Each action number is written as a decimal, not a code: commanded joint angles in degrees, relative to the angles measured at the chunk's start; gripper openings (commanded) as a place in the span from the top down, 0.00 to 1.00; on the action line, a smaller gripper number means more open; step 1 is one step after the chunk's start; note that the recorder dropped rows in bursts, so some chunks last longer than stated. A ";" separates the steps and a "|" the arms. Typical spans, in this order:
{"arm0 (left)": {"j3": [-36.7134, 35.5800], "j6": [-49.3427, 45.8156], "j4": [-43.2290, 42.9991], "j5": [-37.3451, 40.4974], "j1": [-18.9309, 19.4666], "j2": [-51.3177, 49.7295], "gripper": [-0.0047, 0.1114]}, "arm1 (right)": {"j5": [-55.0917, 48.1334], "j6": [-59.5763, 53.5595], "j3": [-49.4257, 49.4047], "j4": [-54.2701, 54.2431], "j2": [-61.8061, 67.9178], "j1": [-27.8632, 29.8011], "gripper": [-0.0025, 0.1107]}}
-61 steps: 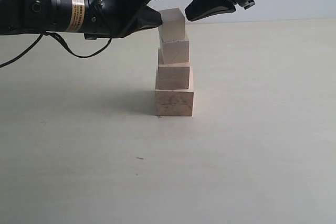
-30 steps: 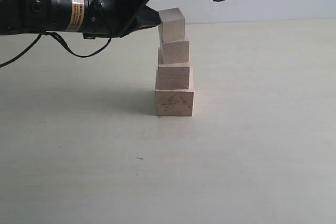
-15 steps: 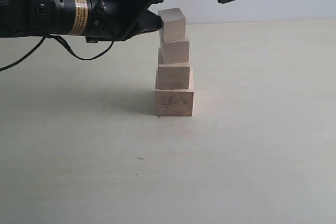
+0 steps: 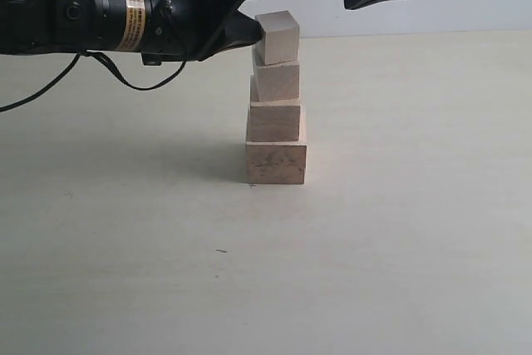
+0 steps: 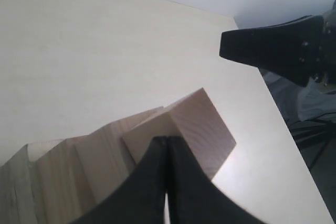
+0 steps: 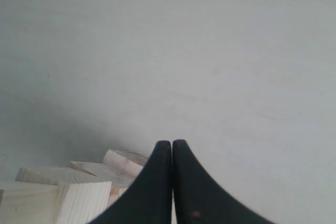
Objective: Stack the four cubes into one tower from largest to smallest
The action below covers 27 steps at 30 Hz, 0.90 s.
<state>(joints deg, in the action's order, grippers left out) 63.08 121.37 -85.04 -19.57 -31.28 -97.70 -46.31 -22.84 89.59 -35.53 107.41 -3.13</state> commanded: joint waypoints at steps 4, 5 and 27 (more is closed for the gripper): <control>0.39 0.28 0.48 2.43 -0.06 -0.25 0.96 | -15.05 -6.76 0.00 -1.53 -0.66 0.89 0.98; 0.39 0.28 0.48 2.58 0.05 -0.25 0.96 | -16.77 -7.72 0.00 -2.39 -0.71 1.16 0.98; 0.39 -1.70 0.35 6.02 1.47 0.91 0.96 | -23.65 -16.80 -0.12 -20.88 3.81 1.77 0.98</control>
<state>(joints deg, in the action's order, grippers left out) 63.20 119.92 -85.04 -12.92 -29.90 -96.21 -69.76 -38.35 89.59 -55.08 110.95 -1.36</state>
